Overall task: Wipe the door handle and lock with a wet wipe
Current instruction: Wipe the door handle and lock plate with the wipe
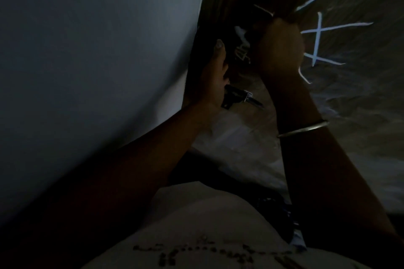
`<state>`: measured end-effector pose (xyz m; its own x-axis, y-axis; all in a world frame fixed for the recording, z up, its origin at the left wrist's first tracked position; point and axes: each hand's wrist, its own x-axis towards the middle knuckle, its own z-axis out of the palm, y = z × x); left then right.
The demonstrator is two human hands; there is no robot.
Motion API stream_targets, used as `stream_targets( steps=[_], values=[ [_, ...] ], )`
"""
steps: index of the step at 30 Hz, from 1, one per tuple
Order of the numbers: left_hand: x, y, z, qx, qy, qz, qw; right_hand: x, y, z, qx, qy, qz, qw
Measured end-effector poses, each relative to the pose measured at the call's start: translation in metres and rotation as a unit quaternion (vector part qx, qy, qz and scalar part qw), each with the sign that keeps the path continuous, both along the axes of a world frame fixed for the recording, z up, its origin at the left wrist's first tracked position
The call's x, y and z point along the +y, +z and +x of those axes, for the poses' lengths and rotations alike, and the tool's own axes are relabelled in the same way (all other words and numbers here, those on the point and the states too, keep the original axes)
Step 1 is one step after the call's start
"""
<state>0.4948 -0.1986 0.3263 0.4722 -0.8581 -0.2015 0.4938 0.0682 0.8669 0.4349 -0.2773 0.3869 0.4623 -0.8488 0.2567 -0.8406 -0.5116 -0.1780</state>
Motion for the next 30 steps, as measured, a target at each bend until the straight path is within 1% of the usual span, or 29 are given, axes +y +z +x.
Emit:
stream_targets(
  steps=[1,3,6,13,17,19,24,28,30],
  values=[
    [0.002,-0.004,0.015,-0.002,-0.01,-0.003,1.0,0.004,0.0,0.013,-0.015,0.0,0.014,1.0],
    [0.008,-0.004,0.029,0.001,-0.019,-0.005,1.0,0.01,0.002,0.023,-0.037,0.031,0.018,0.999],
    [0.007,-0.006,0.031,0.008,-0.015,0.004,1.0,0.008,0.006,0.02,-0.028,0.083,0.029,0.996],
    [0.011,-0.004,0.028,-0.006,-0.024,0.002,1.0,0.013,0.004,0.022,-0.049,0.036,0.015,0.998],
    [0.011,-0.005,0.025,-0.009,-0.031,-0.005,0.999,0.02,0.008,0.011,-0.02,0.068,0.027,0.997],
    [0.011,-0.003,0.023,-0.007,-0.032,-0.007,0.999,0.019,0.014,0.005,-0.008,0.067,0.022,0.997],
    [0.012,-0.004,0.02,0.0,-0.032,-0.014,0.999,0.013,0.011,0.006,-0.026,0.044,0.027,0.998],
    [0.013,-0.005,0.02,-0.001,-0.033,-0.01,0.999,0.02,0.004,0.009,0.027,0.107,0.013,0.994],
    [0.012,-0.005,0.02,0.002,-0.035,-0.009,0.999,0.014,0.005,0.005,0.031,0.112,0.021,0.993]
  ],
)
